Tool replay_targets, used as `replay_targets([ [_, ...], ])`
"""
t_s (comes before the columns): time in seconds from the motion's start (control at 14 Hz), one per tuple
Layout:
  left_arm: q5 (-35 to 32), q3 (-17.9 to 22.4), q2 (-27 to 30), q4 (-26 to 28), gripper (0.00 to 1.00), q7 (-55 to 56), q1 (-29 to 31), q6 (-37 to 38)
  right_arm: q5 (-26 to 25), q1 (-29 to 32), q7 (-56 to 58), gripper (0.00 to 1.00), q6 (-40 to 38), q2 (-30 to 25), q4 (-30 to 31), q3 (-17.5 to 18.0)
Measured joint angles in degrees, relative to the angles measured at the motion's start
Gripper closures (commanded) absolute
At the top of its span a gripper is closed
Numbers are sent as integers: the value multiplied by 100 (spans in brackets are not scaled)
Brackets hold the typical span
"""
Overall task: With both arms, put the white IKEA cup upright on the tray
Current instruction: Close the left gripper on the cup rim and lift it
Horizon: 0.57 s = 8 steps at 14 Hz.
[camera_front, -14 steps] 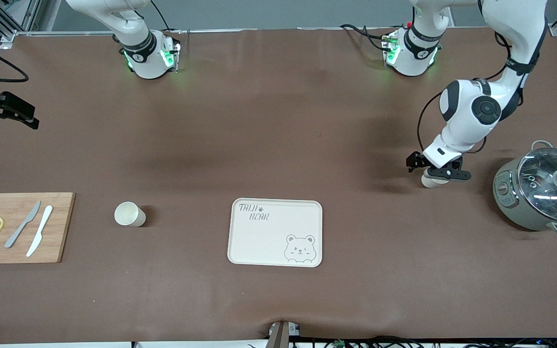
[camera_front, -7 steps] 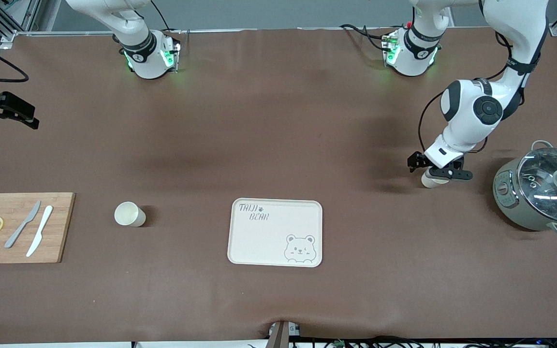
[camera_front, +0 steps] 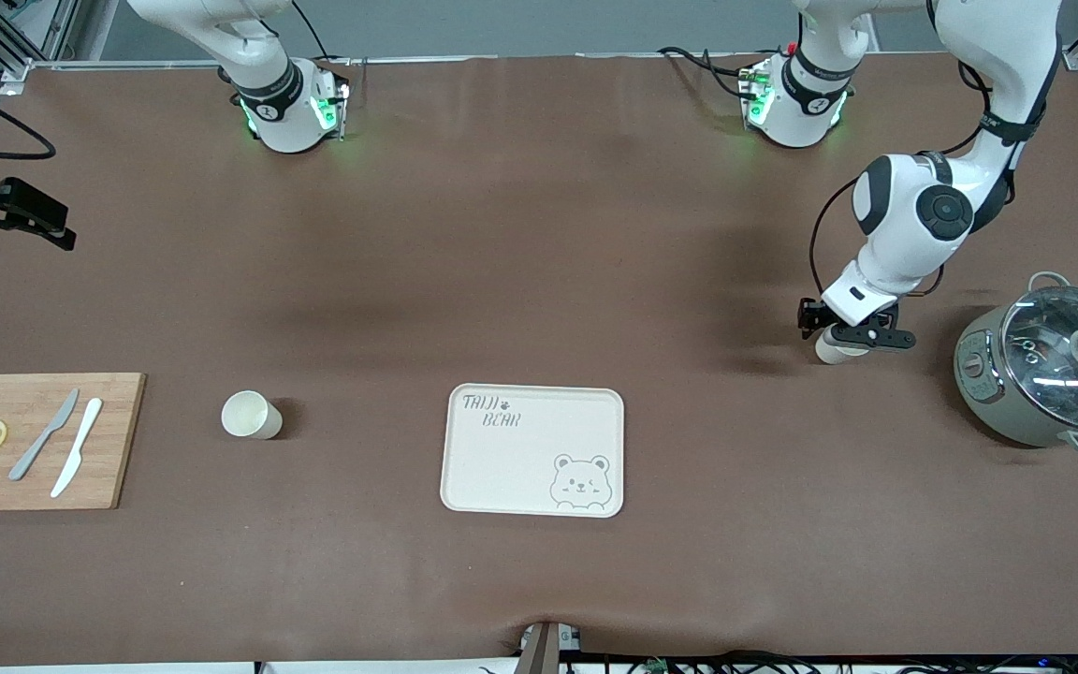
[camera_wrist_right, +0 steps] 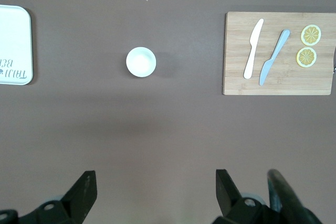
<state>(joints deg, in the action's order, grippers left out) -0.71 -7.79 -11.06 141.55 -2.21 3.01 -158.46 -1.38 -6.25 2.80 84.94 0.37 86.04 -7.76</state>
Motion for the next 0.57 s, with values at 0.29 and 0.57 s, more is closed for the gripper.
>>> replay_targets([
  [0.29,-1,3,8,-2,100,0,1,-18,0,0,0,0,0,0,0,0],
  [0.57,0,12,40,-4,100,0,9,-25,0,0,0,0,0,0,0,0],
])
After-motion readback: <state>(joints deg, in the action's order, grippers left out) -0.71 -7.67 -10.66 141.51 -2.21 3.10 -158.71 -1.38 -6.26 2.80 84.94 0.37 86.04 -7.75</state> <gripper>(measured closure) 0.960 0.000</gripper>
